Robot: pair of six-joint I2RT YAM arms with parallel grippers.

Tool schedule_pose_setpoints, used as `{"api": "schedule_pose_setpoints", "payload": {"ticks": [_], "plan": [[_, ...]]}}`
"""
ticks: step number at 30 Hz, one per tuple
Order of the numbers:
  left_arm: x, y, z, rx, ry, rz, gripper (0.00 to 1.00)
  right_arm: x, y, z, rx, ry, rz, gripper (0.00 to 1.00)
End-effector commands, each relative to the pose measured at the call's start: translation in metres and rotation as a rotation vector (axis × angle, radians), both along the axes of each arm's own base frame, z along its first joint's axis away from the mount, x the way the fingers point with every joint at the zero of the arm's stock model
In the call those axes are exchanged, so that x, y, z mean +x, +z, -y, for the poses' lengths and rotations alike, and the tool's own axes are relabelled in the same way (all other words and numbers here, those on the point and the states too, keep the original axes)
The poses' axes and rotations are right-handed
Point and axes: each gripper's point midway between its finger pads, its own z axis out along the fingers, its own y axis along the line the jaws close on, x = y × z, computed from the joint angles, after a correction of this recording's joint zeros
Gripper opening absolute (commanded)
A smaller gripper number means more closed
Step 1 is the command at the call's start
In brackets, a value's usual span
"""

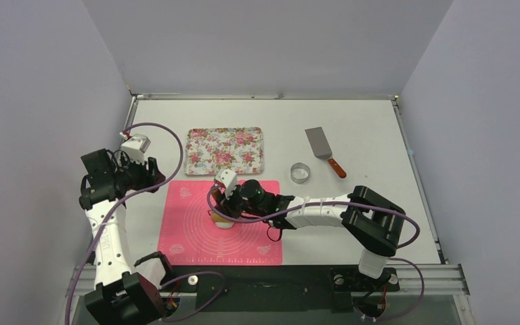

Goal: Roll out the dumpling wrappers from the dough
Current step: Flatten out the dough on the work surface.

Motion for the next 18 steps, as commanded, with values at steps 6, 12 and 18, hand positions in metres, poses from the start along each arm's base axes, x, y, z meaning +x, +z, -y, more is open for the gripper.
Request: {"api": "schedule_pose_setpoints", "payload": {"ticks": [6, 12, 18], "plan": [[0.009, 0.018, -0.002, 0.025, -0.007, 0.051, 0.52, -0.115, -0.128, 0.066, -0.378, 0.191, -0.462, 0.0], [0.008, 0.018, -0.004, 0.039, -0.008, 0.051, 0.52, -0.117, -0.139, 0.065, -0.393, 0.205, -0.501, 0.0], [0.012, 0.014, -0.005, 0.036, -0.009, 0.045, 0.52, -0.127, -0.145, 0.073, -0.392, 0.197, -0.553, 0.0]]}}
